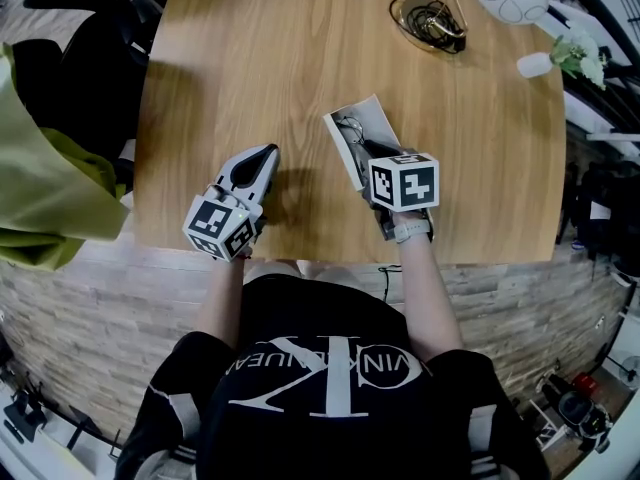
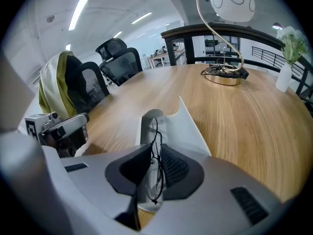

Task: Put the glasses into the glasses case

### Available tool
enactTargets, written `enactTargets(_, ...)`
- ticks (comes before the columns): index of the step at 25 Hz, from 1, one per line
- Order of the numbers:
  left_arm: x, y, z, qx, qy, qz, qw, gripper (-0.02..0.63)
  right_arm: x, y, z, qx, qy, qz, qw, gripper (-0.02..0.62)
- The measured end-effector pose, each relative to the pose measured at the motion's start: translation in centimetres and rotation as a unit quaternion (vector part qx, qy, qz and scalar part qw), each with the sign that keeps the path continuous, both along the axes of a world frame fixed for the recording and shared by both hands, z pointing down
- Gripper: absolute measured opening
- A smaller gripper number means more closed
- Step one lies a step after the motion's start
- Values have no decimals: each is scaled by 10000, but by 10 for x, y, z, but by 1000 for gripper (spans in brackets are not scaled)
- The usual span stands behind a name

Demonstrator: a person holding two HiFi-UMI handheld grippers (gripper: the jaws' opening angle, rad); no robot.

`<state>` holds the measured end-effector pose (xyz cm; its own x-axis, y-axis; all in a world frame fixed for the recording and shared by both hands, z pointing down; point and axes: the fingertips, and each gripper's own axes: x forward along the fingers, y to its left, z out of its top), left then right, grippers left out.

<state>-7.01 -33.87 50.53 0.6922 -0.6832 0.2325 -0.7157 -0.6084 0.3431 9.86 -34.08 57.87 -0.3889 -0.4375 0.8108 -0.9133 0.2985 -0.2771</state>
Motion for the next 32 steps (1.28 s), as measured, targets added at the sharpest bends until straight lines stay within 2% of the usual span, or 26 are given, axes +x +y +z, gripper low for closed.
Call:
enactTargets(9,-4,4,3,-50,24,-58,10000,15,2,2,3,-66,50,4,10000,63)
enactTargets(16,-4,6,2,-50,56,-65,10000,15,1,5,-3,-17,-113,21,9999,74)
enactTargets(32,1,18,-8,57,59,31,10000,15,-1,14,-33,570,-674,125,9960,95)
